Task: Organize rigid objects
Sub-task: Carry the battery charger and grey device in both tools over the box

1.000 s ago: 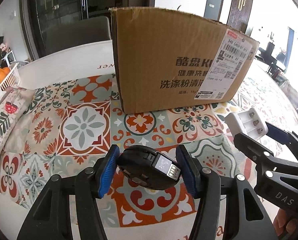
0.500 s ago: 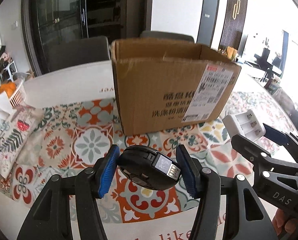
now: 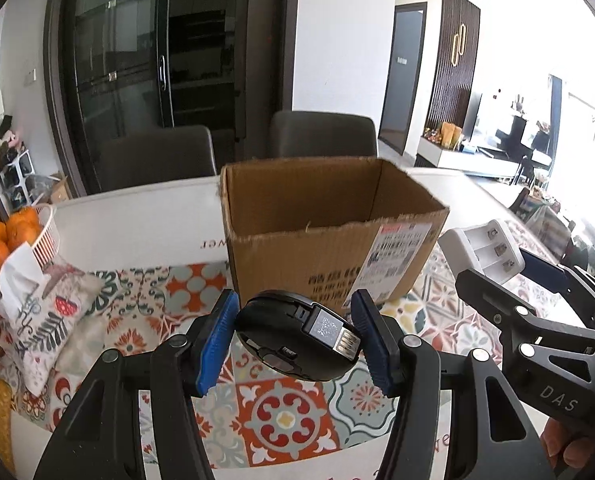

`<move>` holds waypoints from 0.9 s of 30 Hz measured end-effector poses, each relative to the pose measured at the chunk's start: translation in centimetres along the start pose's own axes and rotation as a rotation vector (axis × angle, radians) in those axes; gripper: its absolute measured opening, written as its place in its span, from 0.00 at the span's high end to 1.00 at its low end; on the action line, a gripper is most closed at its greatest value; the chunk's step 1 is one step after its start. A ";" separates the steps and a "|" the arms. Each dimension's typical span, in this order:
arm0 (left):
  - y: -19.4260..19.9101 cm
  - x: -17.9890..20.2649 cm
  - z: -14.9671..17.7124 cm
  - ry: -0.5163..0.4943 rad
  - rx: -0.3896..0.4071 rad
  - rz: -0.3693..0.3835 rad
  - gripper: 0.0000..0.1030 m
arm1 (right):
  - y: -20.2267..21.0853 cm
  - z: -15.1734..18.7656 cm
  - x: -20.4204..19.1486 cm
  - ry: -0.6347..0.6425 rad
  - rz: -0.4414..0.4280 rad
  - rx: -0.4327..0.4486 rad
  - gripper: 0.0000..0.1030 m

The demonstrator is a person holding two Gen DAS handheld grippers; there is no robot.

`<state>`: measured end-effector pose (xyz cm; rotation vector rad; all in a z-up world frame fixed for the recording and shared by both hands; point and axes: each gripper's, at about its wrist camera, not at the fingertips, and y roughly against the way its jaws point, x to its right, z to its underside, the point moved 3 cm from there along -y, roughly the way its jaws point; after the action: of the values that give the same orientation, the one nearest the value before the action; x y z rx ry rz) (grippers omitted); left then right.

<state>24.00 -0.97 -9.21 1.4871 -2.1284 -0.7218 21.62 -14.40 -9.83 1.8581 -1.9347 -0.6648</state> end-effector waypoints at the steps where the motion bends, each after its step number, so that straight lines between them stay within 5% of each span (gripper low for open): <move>1: 0.2 0.1 -0.4 -0.001 0.008 0.003 0.44 | 0.2 -0.4 0.0 0.002 0.001 0.008 0.26; 27: -2.3 0.1 -9.8 -0.067 0.100 -0.010 0.44 | -3.0 -8.8 0.4 0.023 -0.015 0.079 0.26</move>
<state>31.69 -3.33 -3.22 1.5464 -2.2383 -0.6872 29.06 -15.55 -4.34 1.9203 -1.9609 -0.5767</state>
